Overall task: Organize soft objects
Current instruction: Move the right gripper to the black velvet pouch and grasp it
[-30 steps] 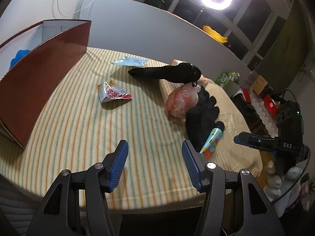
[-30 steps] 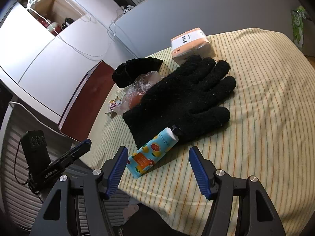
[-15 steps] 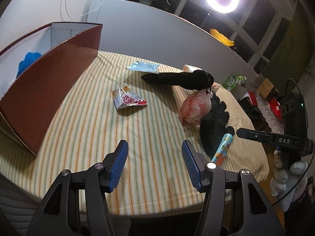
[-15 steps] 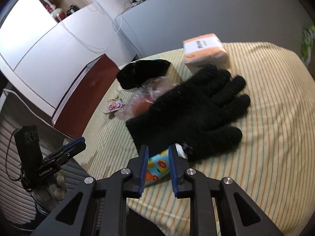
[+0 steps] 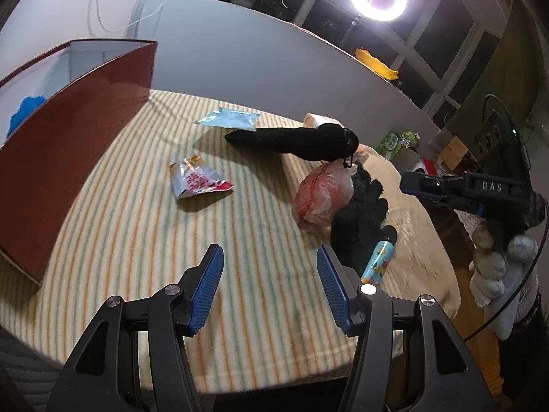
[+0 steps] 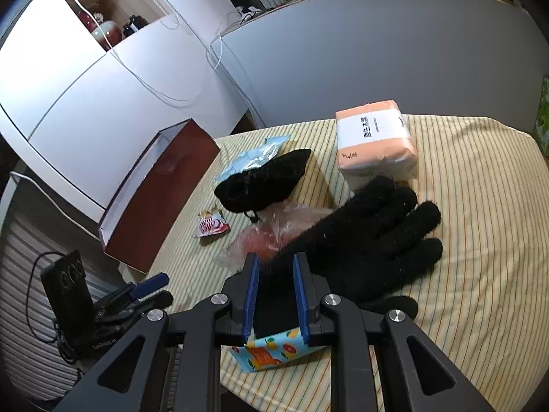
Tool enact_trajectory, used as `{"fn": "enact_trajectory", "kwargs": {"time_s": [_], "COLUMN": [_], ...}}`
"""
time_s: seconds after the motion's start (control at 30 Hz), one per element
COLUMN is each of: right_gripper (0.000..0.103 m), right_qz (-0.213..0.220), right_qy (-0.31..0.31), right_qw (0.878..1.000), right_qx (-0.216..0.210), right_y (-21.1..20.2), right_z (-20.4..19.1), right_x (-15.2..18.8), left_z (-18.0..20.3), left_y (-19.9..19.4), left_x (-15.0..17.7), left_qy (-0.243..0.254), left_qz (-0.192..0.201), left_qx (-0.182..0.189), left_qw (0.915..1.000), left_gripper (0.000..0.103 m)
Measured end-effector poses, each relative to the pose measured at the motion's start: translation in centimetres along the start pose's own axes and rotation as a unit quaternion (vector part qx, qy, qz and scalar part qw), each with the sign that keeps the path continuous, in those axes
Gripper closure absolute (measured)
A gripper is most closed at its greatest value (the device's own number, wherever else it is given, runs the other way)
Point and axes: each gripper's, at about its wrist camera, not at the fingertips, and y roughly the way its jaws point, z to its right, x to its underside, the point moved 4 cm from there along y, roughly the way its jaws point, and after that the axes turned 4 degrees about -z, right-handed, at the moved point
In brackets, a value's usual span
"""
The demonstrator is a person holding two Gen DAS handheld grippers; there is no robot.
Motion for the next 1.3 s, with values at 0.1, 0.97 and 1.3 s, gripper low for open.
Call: {"fn": "enact_trajectory", "kwargs": {"time_s": [0.1, 0.97, 1.3], "right_gripper": [0.084, 0.047, 0.044], "right_qz": [-0.008, 0.053, -0.004], "right_qy": [0.003, 0.073, 0.052], "right_qw": [1.0, 0.996, 0.998], "right_qx": [-0.005, 0.005, -0.047], "right_y": [0.3, -2.9, -0.3], "right_z": [0.4, 7.5, 6.6], "right_x": [-0.8, -8.5, -11.0], "left_z": [0.4, 5.7, 3.4], "left_y": [0.6, 0.3, 3.8], "left_x": [-0.3, -9.6, -12.7], "left_qy": [0.0, 0.061, -0.018], "left_qz": [-0.003, 0.027, -0.037], "left_qx": [0.006, 0.029, 0.037], "left_qw": [1.0, 0.9973, 0.9985], "left_gripper": [0.047, 0.047, 0.041]}}
